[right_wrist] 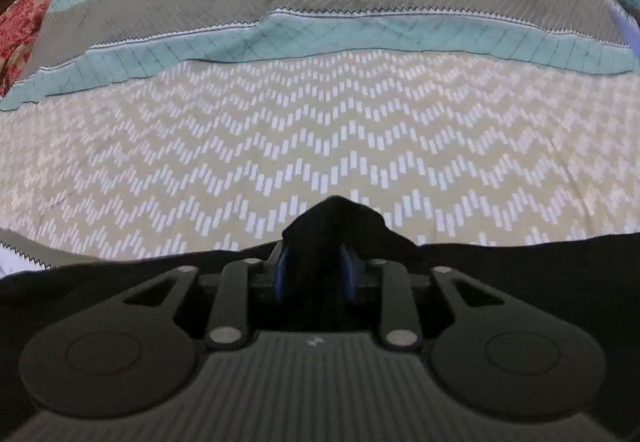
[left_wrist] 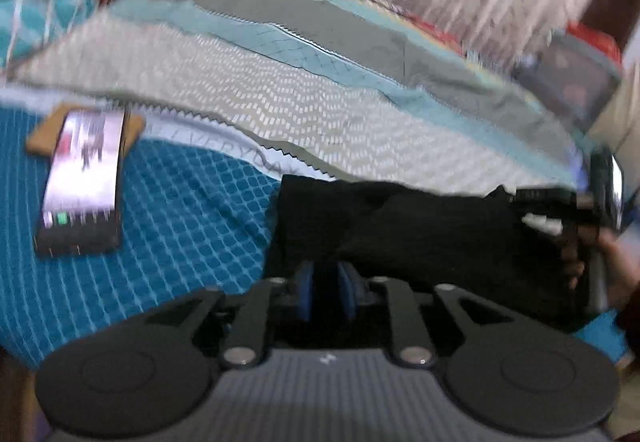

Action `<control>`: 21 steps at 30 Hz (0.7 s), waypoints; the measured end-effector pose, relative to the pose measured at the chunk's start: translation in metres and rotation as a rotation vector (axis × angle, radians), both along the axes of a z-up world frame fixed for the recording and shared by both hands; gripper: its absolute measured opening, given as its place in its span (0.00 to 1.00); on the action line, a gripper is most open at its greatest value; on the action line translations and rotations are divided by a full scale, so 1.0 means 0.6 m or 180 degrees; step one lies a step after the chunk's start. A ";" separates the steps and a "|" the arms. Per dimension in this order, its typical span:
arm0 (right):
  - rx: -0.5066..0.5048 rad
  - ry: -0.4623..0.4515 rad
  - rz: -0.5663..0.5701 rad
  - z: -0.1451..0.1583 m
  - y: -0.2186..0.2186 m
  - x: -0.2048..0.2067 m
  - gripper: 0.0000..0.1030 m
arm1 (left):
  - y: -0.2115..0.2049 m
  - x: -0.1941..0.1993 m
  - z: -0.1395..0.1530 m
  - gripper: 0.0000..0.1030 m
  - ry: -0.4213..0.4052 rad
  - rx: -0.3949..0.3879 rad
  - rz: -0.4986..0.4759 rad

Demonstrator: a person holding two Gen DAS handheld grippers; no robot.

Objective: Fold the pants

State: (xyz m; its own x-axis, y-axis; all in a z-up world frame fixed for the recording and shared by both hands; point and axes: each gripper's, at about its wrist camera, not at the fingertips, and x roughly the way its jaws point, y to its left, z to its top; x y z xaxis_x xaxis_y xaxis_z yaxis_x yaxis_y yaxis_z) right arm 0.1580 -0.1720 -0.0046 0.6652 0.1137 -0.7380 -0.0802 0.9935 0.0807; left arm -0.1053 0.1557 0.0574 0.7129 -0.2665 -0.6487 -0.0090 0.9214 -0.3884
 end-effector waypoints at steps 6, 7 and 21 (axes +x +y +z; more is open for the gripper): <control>0.0427 -0.0653 0.1006 0.108 0.039 -0.098 0.69 | 0.095 -0.026 -0.005 0.56 -0.0059 -0.0751 0.0452; 0.0446 -0.0668 0.1389 0.121 0.063 -0.114 0.75 | 0.107 -0.026 -0.009 0.55 -0.0039 -0.0858 0.0506; -0.1392 -0.0894 0.4385 0.070 0.345 -0.220 0.24 | 0.091 -0.039 -0.009 0.57 0.0022 -0.1159 0.0216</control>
